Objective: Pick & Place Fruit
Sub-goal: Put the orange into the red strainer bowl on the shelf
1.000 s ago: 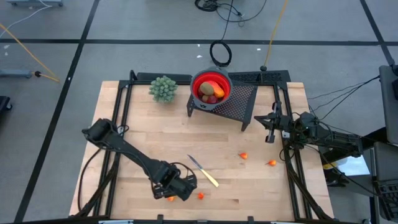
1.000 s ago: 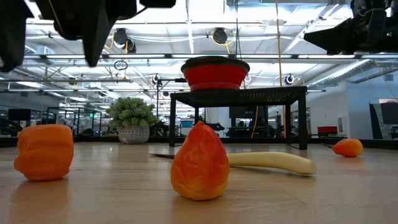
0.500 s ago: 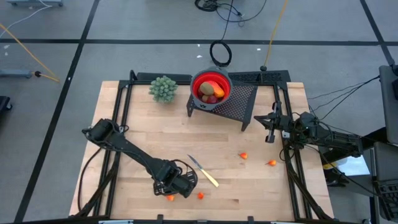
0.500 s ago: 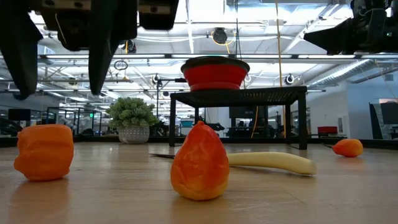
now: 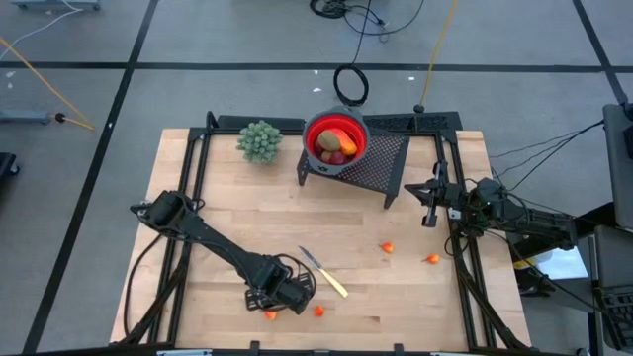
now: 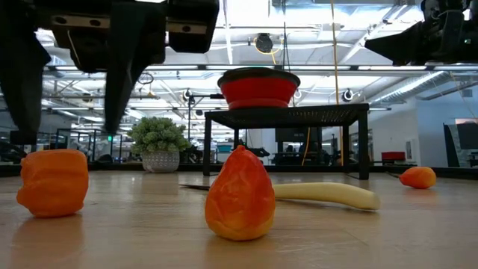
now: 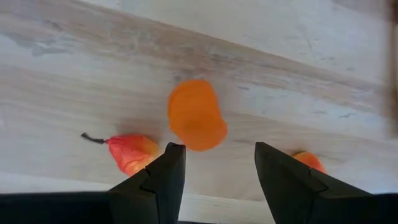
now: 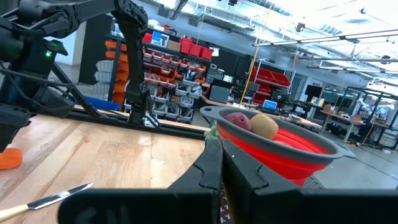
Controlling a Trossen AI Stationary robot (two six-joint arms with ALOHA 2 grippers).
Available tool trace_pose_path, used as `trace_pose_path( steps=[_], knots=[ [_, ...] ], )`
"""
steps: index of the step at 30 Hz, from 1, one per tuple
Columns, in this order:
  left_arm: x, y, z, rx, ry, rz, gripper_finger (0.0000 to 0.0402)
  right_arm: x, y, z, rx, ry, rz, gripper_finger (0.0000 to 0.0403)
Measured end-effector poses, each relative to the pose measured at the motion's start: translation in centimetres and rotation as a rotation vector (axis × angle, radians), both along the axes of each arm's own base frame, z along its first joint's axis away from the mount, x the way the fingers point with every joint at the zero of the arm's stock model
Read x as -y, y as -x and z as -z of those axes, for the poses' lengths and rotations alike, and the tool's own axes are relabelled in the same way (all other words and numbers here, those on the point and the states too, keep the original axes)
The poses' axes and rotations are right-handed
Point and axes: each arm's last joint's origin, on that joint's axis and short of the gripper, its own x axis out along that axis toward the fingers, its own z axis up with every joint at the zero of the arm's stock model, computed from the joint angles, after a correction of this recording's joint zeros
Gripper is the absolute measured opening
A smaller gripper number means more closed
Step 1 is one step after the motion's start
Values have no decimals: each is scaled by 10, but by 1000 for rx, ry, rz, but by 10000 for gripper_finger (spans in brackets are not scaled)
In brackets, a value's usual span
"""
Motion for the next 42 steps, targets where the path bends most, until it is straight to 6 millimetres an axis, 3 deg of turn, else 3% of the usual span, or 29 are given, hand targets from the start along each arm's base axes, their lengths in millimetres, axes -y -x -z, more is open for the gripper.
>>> trace_pose_path(
  steps=[12, 26, 42],
  knots=[
    [-1, 1, 4, -46, 12, 5, 191, 0, 0, 0, 0, 0, 0, 0],
    [-2, -5, 27, -95, -11, 4, 191, 0, 0, 0, 1, 0, 0, 0],
    [-1, -6, 38, -120, -29, 8, 191, 0, 0, 0, 0, 0, 0, 0]
  ],
)
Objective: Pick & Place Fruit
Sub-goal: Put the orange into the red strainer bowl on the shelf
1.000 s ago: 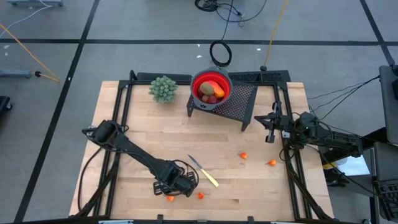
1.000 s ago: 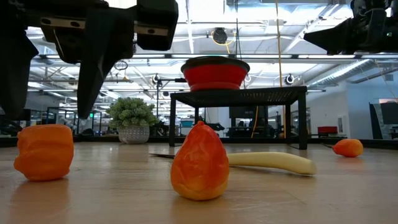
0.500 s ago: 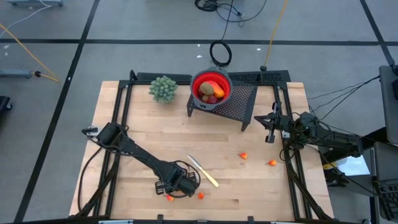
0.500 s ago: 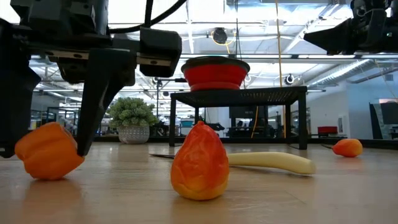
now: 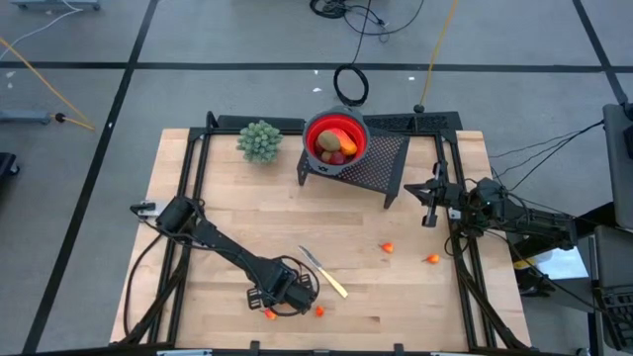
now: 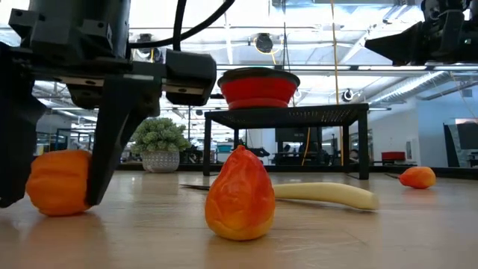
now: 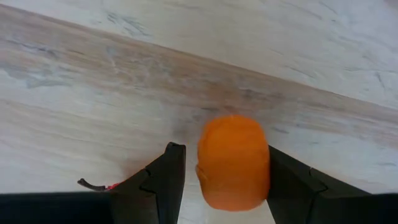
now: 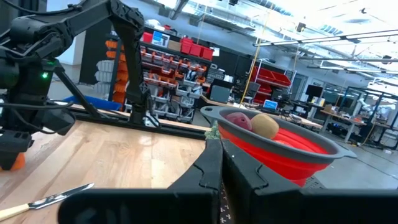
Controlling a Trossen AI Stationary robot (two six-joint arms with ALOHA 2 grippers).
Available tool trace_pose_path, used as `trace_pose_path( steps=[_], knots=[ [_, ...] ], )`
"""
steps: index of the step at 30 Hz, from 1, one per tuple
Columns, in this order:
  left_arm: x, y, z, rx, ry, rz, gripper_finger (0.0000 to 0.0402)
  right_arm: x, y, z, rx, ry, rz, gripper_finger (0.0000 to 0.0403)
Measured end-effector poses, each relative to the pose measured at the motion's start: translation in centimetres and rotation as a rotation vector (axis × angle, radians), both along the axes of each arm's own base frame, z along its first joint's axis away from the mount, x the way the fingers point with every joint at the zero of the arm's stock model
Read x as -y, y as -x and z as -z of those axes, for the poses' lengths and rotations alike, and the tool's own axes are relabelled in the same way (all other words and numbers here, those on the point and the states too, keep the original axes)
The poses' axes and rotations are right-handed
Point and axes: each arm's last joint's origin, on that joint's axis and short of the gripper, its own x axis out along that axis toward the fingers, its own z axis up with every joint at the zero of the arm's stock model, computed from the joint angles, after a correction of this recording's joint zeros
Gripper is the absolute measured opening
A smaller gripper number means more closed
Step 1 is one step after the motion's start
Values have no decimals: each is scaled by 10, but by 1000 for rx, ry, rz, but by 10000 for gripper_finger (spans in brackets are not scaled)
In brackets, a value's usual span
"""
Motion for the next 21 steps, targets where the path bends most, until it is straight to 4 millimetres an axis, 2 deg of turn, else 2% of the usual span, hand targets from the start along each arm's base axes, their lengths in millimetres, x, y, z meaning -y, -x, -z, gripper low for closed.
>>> trace_pose_path(
  steps=[13, 21],
  knots=[
    [-1, 0, 0, 1, -13, 6, 185, 0, 0, 0, 1, 0, 0, 0],
    [-2, 0, 0, 24, -53, 13, 109, 0, 0, 0, 0, 0, 0, 0]
  ],
)
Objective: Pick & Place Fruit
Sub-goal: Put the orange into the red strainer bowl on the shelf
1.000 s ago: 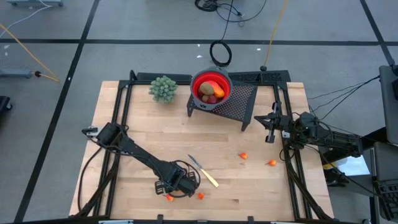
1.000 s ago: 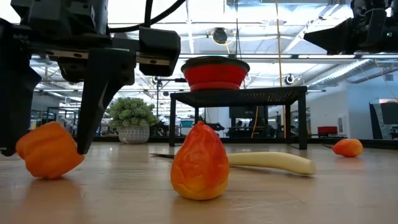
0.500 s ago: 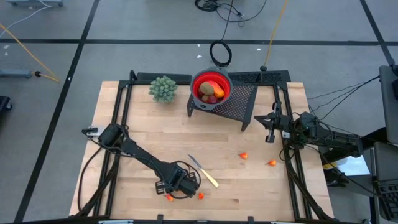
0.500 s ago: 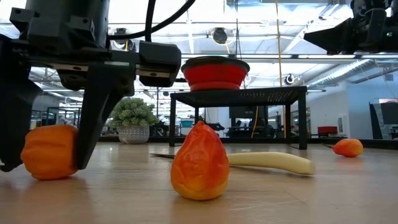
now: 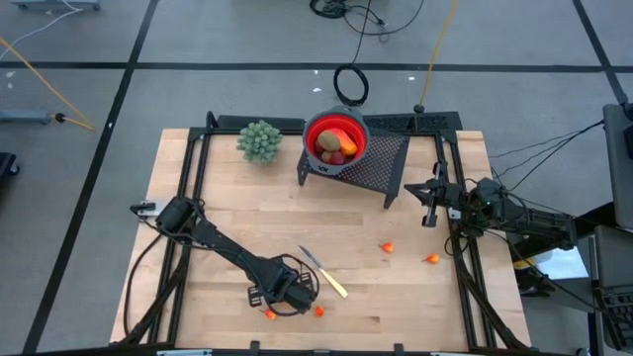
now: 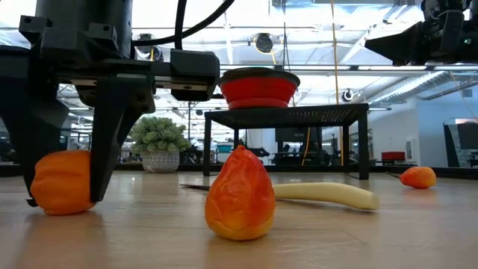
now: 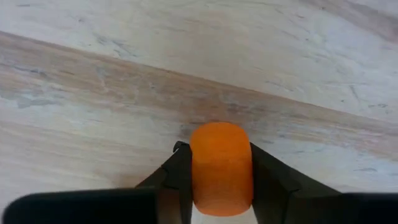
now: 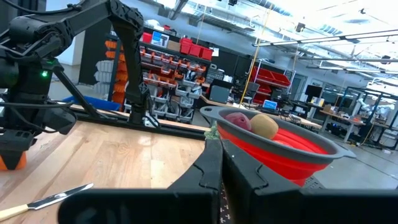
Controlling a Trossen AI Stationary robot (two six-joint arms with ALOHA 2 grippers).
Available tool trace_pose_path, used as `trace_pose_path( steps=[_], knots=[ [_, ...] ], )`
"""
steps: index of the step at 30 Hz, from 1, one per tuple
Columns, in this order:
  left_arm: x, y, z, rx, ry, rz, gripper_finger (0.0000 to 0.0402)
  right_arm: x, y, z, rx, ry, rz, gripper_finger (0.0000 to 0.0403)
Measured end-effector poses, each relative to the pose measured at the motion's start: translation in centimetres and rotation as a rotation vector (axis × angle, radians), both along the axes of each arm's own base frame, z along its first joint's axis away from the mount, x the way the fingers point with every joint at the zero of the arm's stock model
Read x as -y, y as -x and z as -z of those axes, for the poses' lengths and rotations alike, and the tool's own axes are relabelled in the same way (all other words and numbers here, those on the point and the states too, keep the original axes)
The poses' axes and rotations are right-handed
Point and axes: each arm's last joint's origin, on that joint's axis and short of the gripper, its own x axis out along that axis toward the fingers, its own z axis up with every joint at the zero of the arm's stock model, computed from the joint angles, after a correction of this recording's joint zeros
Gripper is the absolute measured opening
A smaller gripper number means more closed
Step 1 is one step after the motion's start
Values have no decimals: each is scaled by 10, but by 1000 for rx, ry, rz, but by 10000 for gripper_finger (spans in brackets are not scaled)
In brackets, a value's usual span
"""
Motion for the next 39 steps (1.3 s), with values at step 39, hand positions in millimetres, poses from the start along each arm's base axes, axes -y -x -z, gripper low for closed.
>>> trace_pose_path(
  steps=[39],
  knots=[
    [-25, -12, -199, 920, -1316, 737, 115, 0, 0, 0, 0, 0, 0, 0]
  ],
)
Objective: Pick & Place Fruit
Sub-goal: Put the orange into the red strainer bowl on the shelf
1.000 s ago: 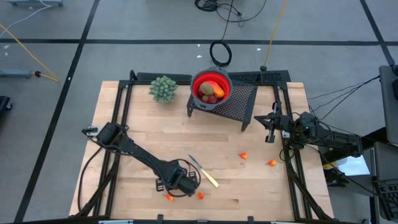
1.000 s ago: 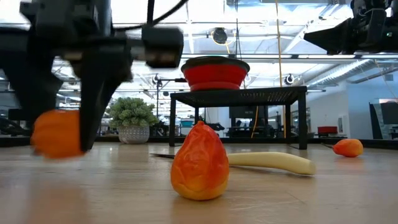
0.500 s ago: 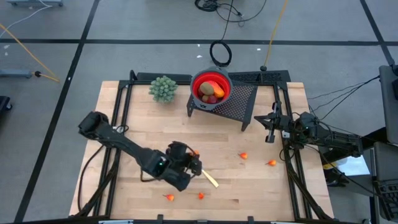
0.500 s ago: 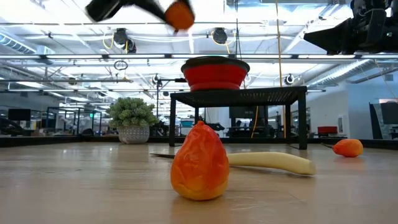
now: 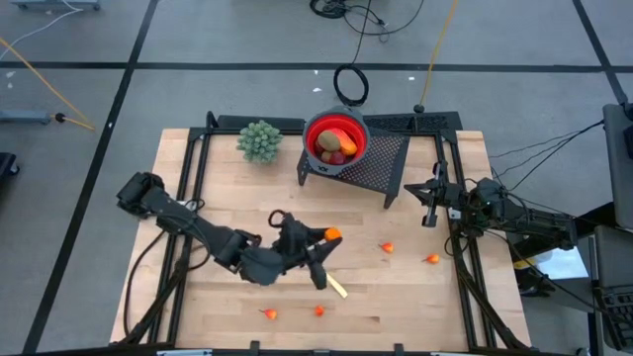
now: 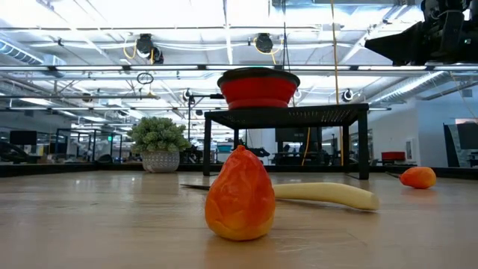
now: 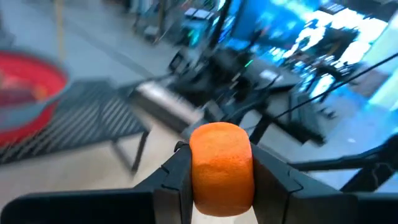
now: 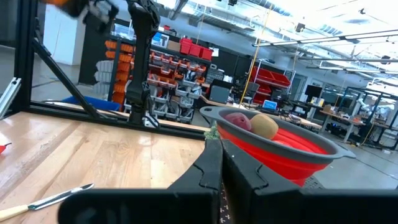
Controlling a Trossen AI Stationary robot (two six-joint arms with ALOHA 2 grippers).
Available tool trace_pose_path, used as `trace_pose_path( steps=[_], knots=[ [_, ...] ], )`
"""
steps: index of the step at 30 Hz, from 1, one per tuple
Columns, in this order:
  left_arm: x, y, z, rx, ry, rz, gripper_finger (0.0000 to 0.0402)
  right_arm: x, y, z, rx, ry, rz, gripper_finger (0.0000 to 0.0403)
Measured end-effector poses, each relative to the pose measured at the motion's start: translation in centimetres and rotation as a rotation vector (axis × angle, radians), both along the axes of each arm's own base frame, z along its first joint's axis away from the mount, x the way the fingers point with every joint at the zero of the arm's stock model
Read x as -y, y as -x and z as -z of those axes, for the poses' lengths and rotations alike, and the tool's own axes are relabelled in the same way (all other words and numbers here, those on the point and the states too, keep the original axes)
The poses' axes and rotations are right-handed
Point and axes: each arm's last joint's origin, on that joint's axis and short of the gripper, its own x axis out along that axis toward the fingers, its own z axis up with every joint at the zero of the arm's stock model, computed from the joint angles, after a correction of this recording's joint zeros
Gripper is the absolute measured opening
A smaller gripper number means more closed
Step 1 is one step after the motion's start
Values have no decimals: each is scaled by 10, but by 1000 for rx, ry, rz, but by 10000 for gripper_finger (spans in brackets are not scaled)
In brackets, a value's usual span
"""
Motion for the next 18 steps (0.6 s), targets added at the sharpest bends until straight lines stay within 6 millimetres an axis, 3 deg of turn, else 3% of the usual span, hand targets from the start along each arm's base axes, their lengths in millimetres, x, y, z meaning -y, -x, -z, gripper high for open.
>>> trace_pose_path(
  steps=[8, 18],
  knots=[
    [-2, -6, -36, 248, -175, 235, 115, 0, 0, 0, 0, 0, 0, 0],
    [-8, -7, -56, 492, -327, 518, 115, 0, 0, 0, 0, 0, 0, 0]
  ],
)
